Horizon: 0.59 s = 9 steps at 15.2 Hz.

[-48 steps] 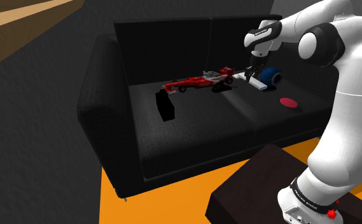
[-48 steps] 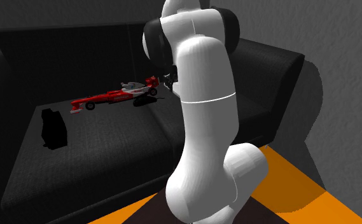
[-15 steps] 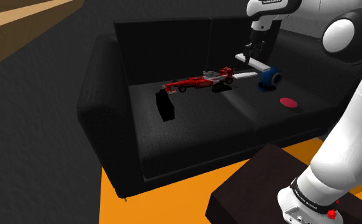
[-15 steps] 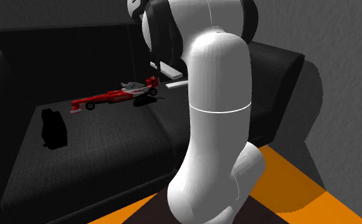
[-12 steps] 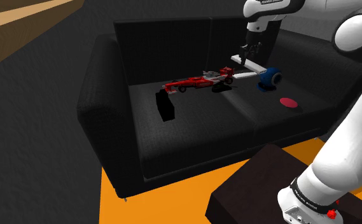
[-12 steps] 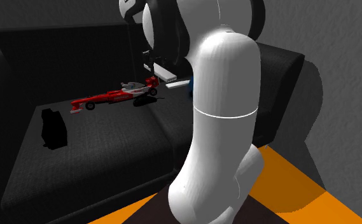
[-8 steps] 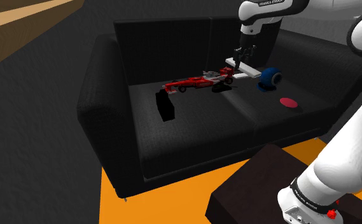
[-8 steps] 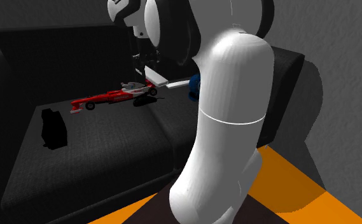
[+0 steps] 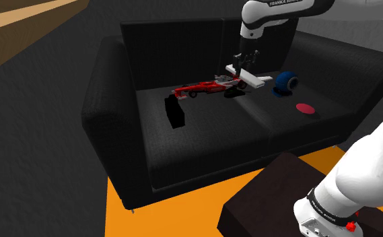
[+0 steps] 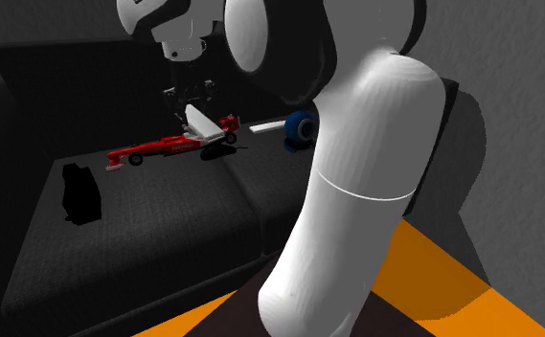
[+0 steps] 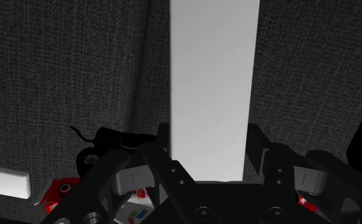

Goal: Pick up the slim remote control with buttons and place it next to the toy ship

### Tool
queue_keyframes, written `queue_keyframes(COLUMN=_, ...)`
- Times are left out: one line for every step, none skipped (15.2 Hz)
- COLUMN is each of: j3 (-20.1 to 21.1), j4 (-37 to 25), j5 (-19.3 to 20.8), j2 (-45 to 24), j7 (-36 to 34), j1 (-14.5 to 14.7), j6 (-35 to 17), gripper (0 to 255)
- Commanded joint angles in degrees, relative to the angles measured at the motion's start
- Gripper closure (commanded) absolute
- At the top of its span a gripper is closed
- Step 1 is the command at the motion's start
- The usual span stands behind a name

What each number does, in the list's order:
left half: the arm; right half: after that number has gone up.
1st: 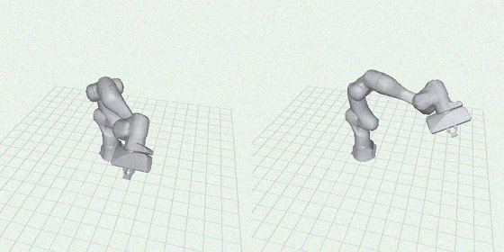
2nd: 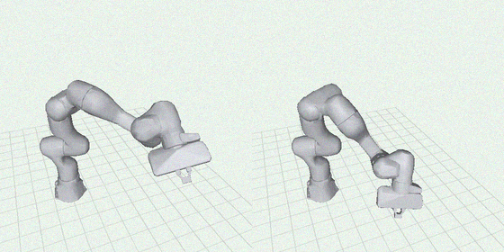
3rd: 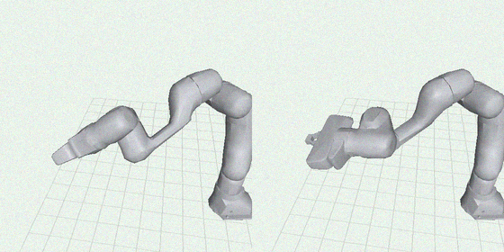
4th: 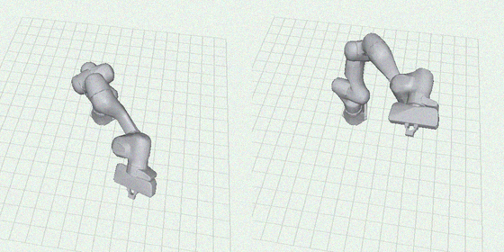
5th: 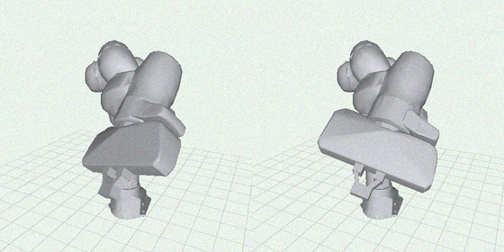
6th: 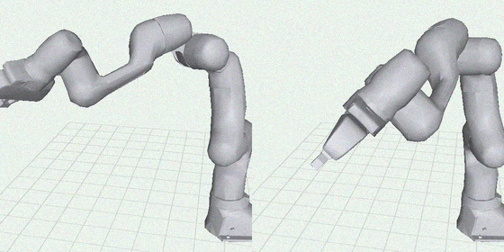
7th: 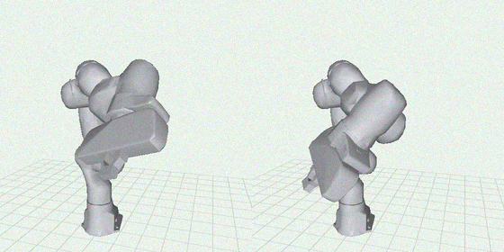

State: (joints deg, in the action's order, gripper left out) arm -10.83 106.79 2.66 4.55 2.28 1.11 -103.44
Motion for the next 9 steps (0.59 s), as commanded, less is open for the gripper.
queue_keyframes(j3=1.4, j4=1.49, j5=0.16, j2=1.16, j7=-2.72, j1=1.15, j6=-0.27, gripper=255)
queue_keyframes(j3=2.19, j4=1.91, j5=0.16, j2=1.53, j7=-4.12, j1=1.76, j6=-0.26, gripper=255)
queue_keyframes(j3=2.96, j4=2.25, j5=0.15, j2=1.84, j7=-5.51, j1=2.39, j6=-0.25, gripper=255)
queue_keyframes(j3=3.74, j4=2.53, j5=0.11, j2=2.09, j7=-6.9, j1=3.0, j6=-0.22, gripper=255)
queue_keyframes(j3=4.52, j4=2.75, j5=0.07, j2=2.29, j7=-8.28, j1=3.61, j6=-0.18, gripper=255)
queue_keyframes(j3=5.31, j4=2.9, j5=0.0, j2=2.43, j7=-9.66, j1=4.22, j6=-0.14, gripper=255)
queue_keyframes(j3=6.1, j4=2.98, j5=-0.07, j2=2.5, j7=-11.03, j1=4.83, j6=-0.09, gripper=255)
queue_keyframes(j3=6.88, j4=3.0, j5=-0.15, j2=2.53, j7=-12.4, j1=5.44, j6=-0.03, gripper=255)
queue_keyframes(j3=7.66, j4=2.95, j5=-0.23, j2=2.49, j7=-13.77, j1=6.05, j6=0.03, gripper=255)
